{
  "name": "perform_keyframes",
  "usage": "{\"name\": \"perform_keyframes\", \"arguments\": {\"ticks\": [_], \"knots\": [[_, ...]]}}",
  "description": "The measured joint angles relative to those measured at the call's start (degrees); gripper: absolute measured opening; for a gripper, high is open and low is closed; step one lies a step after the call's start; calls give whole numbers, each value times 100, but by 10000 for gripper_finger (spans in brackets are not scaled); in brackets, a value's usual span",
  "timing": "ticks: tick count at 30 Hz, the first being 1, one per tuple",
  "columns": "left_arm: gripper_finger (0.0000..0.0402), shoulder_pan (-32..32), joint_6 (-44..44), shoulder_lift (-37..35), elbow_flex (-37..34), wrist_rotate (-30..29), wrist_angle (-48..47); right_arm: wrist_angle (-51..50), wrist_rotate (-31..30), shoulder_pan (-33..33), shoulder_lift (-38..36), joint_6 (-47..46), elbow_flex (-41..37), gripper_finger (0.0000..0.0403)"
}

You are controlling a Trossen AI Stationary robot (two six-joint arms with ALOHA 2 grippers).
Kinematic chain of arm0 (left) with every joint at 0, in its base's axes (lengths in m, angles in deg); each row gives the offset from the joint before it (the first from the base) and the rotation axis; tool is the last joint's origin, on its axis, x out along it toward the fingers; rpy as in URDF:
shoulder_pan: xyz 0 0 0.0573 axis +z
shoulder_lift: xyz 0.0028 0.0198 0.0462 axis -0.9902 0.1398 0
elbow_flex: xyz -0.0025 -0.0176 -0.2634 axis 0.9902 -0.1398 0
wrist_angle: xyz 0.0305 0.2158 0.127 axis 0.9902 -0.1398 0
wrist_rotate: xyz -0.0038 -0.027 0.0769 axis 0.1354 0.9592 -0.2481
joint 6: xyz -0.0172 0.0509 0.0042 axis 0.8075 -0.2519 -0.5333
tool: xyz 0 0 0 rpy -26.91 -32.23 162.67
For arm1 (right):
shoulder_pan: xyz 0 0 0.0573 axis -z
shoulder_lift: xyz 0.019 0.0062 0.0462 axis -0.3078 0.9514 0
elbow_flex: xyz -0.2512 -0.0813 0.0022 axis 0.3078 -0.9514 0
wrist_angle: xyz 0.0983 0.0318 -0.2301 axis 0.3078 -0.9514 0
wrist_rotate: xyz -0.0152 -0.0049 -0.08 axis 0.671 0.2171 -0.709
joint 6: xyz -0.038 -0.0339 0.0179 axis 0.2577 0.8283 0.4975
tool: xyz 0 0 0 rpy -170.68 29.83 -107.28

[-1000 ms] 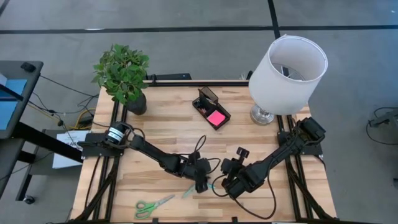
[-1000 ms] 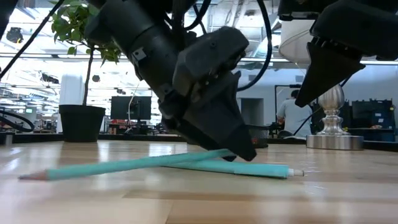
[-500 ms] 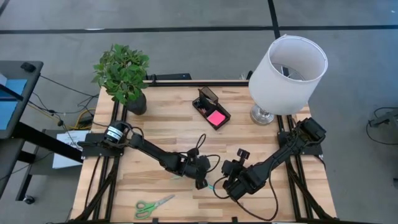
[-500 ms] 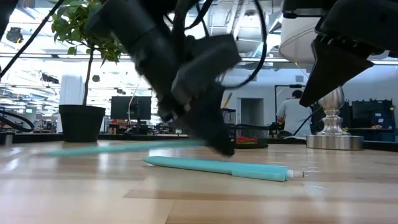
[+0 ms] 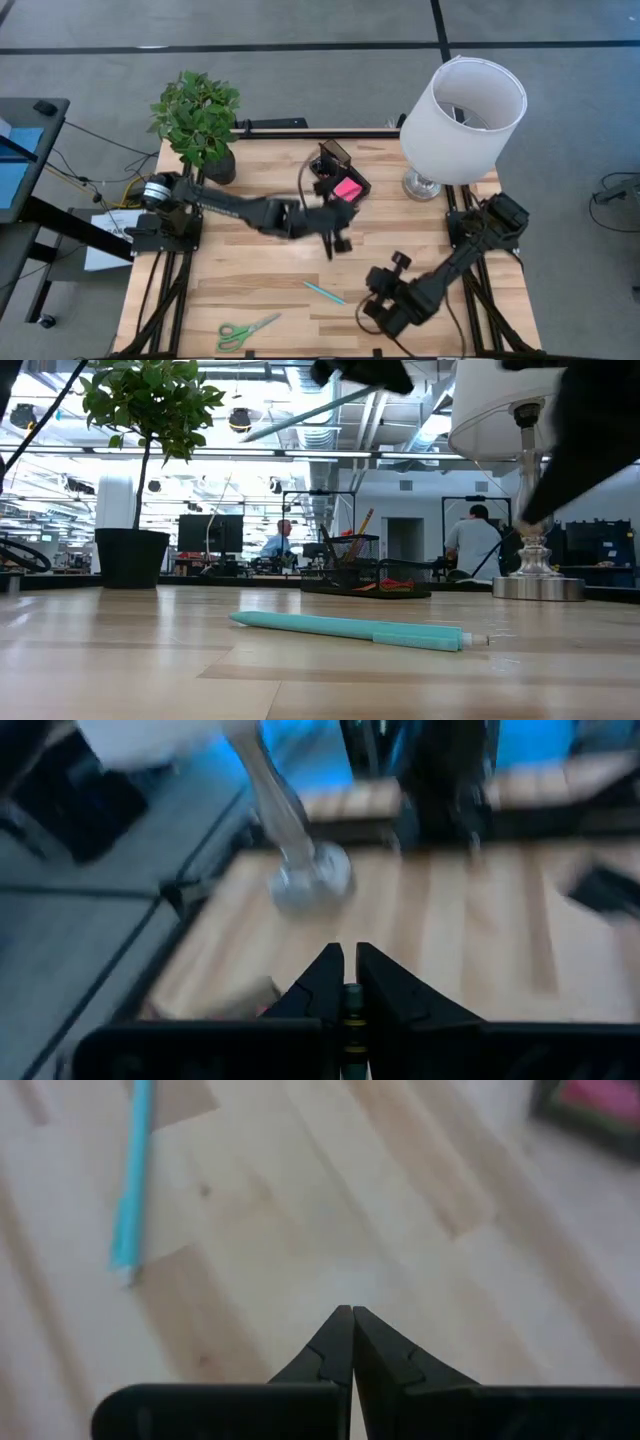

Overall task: Pick and place office supplies into organizer
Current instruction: Put the blue pencil into the desk organizer

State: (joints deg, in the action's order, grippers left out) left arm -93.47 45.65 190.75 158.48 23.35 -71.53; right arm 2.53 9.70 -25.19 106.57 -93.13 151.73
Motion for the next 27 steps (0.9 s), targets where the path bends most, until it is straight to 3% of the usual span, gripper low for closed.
{"name": "perform_keyframes", "arguments": {"ticks": [5, 10, 12, 16, 19, 23, 27], "knots": [[5, 776, -582, -151, 7, 1309, 1330, 275, -166, -601, 0, -1263, -300, 0], [5, 1414, -1983, -74, -4, 2174, 2041, 871, -364, -1276, 9, -2367, -764, 0], [5, 1674, -2492, -39, -9, 3095, 2255, 1037, -371, -1495, 11, -2637, -906, 0], [5, 2193, -2730, 332, -11, 6001, 3103, 1301, -374, -1759, 11, -3009, -1187, 0], [5, 2529, -2765, 685, -11, 7212, 3893, 1570, -372, -1874, 11, -3252, -1344, 0], [5, 2982, -2351, 1164, -7, 8066, 4551, 2234, -370, -2000, 13, -3215, -1591, 0], [5, 3248, -1302, 1788, -11, 8294, 6062, 2477, -387, -2071, 13, -3183, -1695, 0]]}}
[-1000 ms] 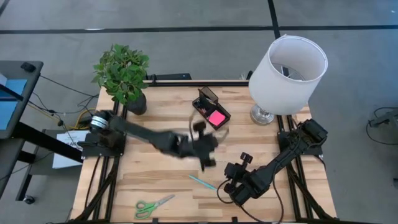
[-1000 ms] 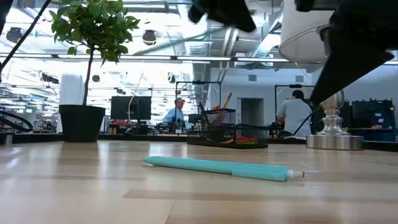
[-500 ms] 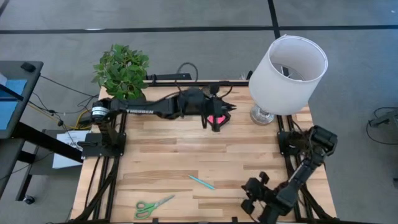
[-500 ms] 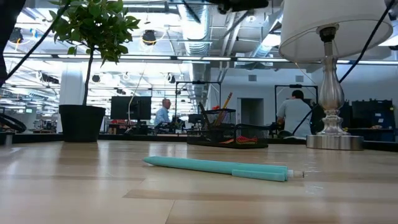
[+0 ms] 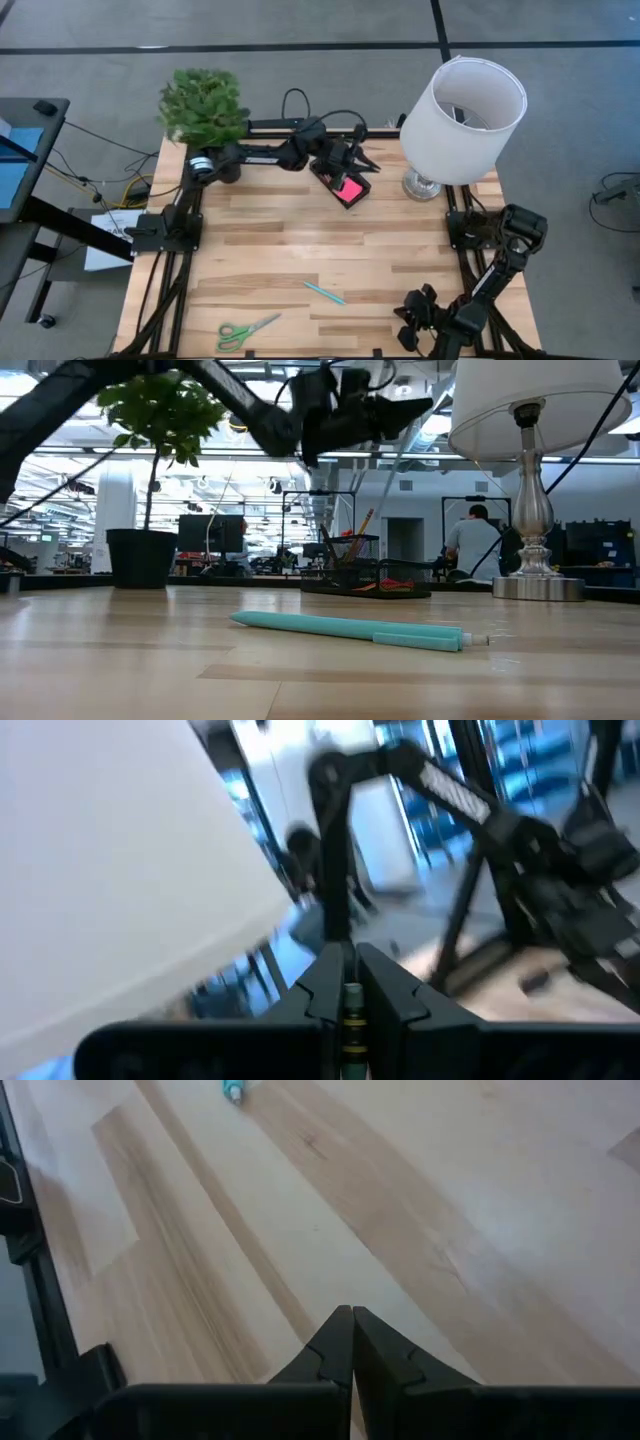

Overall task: Pick and place office supplies into organizer
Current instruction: Put the blue pencil into the desk organizer

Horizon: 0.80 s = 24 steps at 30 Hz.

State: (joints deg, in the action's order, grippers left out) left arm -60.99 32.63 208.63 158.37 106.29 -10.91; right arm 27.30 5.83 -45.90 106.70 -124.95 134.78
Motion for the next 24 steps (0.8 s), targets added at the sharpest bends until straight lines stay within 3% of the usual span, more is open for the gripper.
{"name": "perform_keyframes", "arguments": {"ticks": [4, 8, 17, 24], "knots": [[5, 195, 942, 548, 2, -86, 1761, 9, -1, -7, 0, 7, -2, 0], [5, 430, 1667, 890, 0, -216, 2635, 33, 2, -31, 0, 46, -4, 0], [5, 534, 2042, 800, 2, -175, 3311, 53, 8, -29, 0, 61, -3, 0], [5, 610, 1782, 797, 4, -391, 2517, 85, 15, -29, 0, 61, -2, 0]]}}
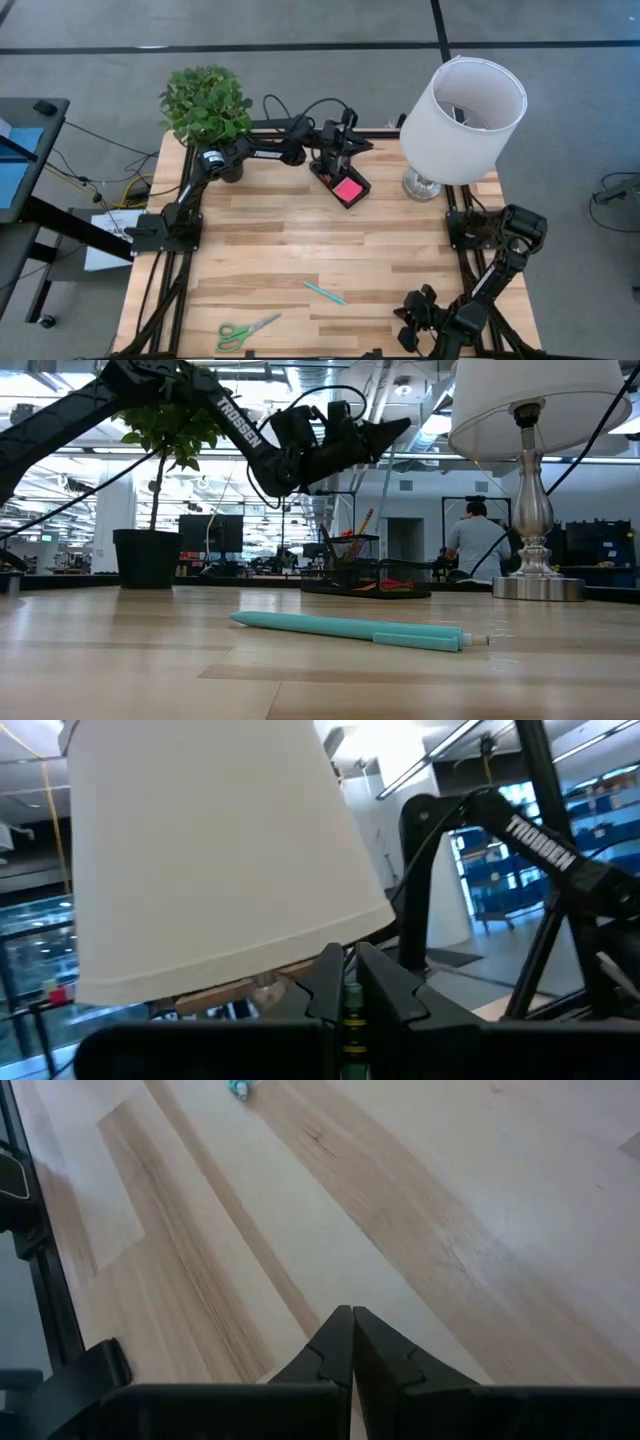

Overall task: Pick and place office supplies into organizer
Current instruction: Put the blue pencil into the desk organizer, then put the blue pen into the desk organizer

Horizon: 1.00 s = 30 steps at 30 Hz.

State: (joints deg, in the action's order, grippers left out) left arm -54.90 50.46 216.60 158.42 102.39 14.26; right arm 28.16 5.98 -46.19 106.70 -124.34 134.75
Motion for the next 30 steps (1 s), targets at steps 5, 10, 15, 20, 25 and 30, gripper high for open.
{"name": "perform_keyframes", "arguments": {"ticks": [5, 10, 15, 20, 25, 30], "knots": [[5, 14, -223, 0, 0, -152, -138, 26, -12, 10, 0, 133, 0, 0], [5, 54, -400, 0, 0, -226, -214, 35, -22, 13, 0, 149, 0, 0], [5, 96, -520, 0, 0, -513, -988, 35, -22, 11, 0, 149, 0, 0], [5, 90, -818, 0, 0, -781, -1559, 35, -33, 11, 0, 149, 0, 0], [25, 60, -803, 0, 0, -1104, -2192, 44, -33, 11, 0, 149, 0, 0], [69, 55, -791, 0, -2, -1283, -2491, 121, -33, 11, 0, 149, 0, 0]]}}
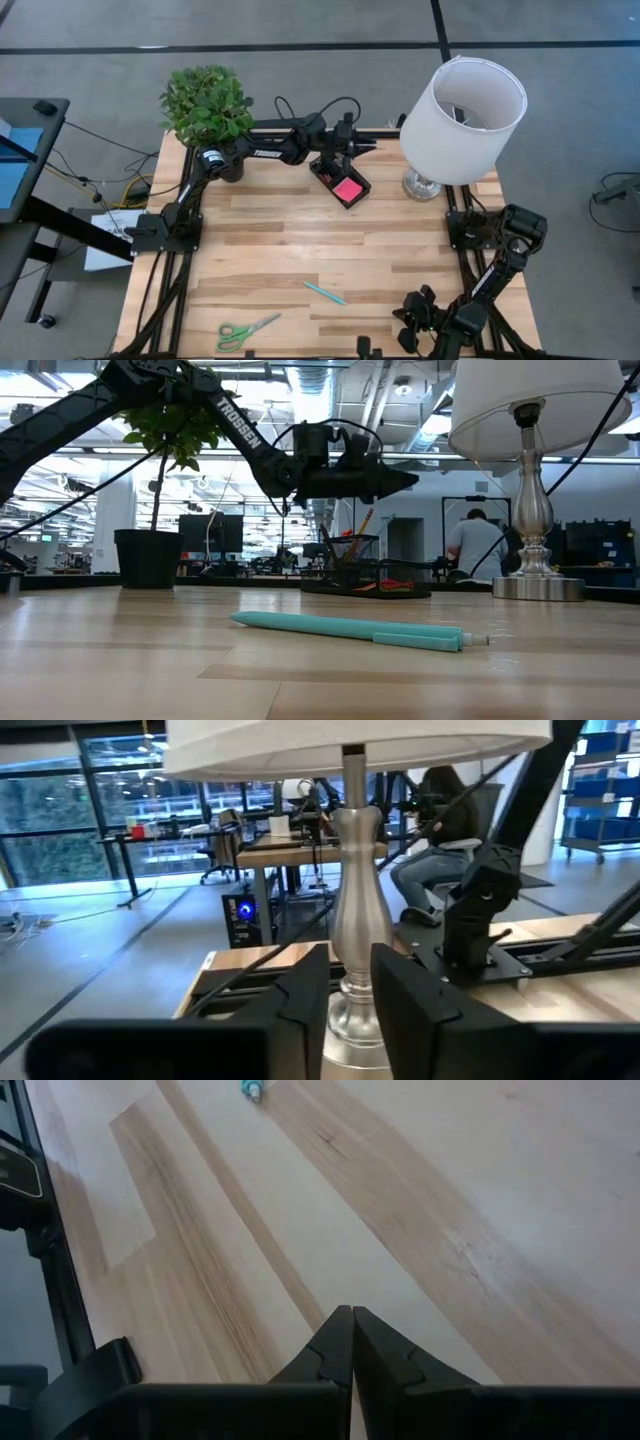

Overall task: Pick and place office supplies into organizer
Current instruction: Put the blue pen into the desk organizer

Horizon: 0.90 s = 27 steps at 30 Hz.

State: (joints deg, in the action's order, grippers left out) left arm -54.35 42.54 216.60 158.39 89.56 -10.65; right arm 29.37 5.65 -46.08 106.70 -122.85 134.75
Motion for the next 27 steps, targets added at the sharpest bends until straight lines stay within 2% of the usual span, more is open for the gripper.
{"name": "perform_keyframes", "arguments": {"ticks": [4, 8, 12, 15, 18, 22, 24, 27], "knots": [[95, -24, 122, 0, 0, -181, 46, -6, 0, 2, 0, 19, 0, 0], [116, -31, 812, -9, 0, -165, 575, -12, 0, 0, 0, 149, 0, 0], [124, -82, 1510, -284, -2, 356, 1184, -33, 0, 2, 0, 151, 0, 0], [125, -260, 1638, -780, 0, 788, 1107, -64, 8, 1, 0, 151, 0, 0], [123, -597, 1446, -1313, 0, 1260, 330, -110, 44, 0, 0, 149, 0, 0], [115, -1359, 83, -2149, 4, 1361, -1481, -222, 50, 2, 0, 155, 0, 0], [113, -1801, -867, -2552, 10, 871, -2861, -274, 55, 9, 0, 156, 0, 0], [112, -2483, -1807, -3011, 9, -569, -5032, -337, 59, 13, 0, 157, 0, 0]]}}
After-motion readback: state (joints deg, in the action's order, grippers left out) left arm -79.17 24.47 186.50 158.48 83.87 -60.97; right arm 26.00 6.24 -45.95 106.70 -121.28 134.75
